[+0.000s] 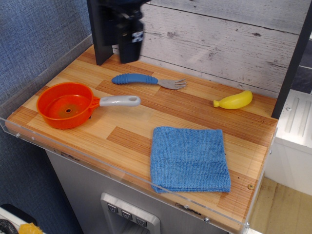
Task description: Moved blue fork to the top left of table
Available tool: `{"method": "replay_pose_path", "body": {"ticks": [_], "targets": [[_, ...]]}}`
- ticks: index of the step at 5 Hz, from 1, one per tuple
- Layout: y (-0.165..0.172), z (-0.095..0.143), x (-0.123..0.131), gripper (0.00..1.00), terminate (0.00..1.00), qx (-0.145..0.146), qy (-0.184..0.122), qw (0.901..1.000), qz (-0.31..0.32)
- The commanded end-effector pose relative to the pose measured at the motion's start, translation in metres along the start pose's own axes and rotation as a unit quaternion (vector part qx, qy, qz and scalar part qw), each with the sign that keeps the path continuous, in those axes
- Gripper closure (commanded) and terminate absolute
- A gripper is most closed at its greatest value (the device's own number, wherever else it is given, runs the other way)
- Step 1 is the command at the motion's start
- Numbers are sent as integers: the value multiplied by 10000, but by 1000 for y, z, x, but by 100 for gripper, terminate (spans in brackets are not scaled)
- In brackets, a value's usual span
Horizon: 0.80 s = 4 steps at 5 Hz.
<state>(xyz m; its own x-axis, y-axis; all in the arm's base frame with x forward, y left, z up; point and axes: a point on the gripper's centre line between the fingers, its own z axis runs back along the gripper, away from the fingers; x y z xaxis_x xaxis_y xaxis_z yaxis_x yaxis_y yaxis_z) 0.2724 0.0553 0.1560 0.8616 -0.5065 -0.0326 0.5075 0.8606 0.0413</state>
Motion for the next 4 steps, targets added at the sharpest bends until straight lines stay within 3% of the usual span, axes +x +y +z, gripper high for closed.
{"method": "replay_pose_path", "body": {"ticks": [1,2,3,4], "targets": [[-41,34,-39,0,0,-171,-234,9993,248],[-58,44,-54,0,0,103,-166,9998,54],[-58,44,-54,0,0,103,-166,9998,54],[-58,44,-54,0,100,103,-166,9998,54]]}}
